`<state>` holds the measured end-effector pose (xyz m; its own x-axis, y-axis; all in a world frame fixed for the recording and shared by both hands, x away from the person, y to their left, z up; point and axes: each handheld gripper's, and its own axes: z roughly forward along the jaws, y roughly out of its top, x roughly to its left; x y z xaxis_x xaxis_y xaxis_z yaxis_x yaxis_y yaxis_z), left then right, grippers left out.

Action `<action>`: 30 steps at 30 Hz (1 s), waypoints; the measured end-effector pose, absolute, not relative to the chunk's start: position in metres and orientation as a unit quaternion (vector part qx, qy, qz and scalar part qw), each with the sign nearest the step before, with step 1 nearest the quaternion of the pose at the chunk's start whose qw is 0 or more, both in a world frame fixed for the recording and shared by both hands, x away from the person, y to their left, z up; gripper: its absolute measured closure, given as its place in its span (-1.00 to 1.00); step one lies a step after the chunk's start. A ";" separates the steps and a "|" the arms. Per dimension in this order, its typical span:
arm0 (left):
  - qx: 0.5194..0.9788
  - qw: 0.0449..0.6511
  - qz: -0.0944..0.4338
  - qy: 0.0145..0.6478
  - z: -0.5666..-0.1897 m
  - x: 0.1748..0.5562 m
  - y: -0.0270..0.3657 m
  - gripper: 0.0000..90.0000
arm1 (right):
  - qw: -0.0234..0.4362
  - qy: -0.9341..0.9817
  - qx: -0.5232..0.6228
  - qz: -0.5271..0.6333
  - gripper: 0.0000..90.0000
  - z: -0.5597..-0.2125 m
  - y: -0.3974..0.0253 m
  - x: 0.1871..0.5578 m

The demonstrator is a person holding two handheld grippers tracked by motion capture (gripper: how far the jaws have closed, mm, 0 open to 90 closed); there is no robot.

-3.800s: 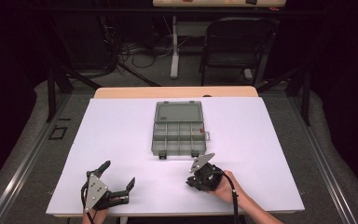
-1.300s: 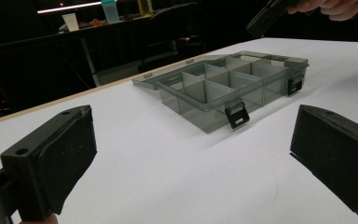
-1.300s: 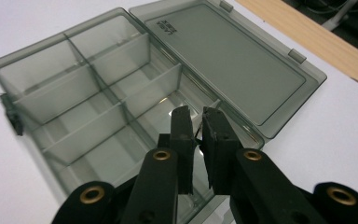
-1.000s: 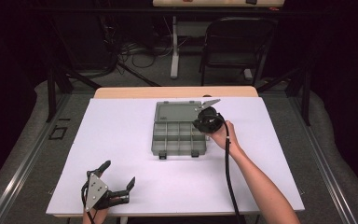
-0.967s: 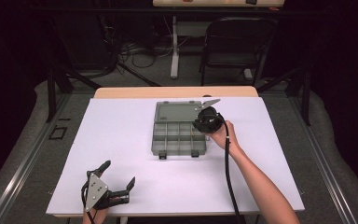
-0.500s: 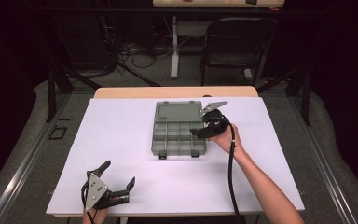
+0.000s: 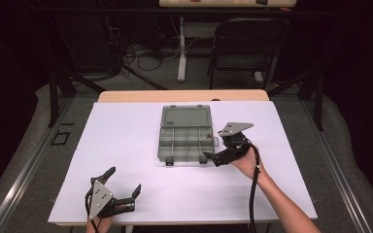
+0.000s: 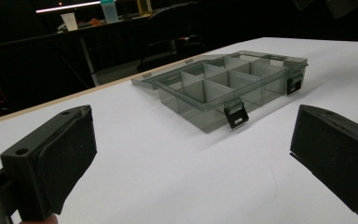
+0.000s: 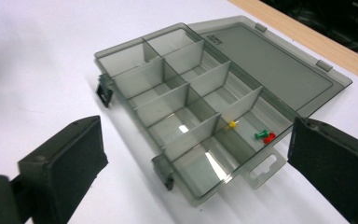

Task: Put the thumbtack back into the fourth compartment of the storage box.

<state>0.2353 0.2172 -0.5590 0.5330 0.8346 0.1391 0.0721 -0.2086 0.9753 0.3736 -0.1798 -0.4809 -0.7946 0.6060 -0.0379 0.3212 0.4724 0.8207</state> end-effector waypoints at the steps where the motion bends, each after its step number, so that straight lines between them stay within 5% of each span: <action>1: 0.691 0.537 0.355 0.328 -0.559 0.235 0.217 -1.00 | 0.166 0.840 0.271 0.439 -0.95 -0.481 -0.182 0.368; 30: 0.694 0.538 0.353 0.324 -0.559 0.236 0.216 -1.00 | 0.224 0.795 0.229 0.515 -1.00 -0.536 -0.235 0.276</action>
<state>0.2359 0.2164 -0.5594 0.5401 0.8297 0.1409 0.0704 -0.2113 0.9749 0.2764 -0.2347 -0.5360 -0.7951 0.5945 -0.1197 0.1332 0.3639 0.9219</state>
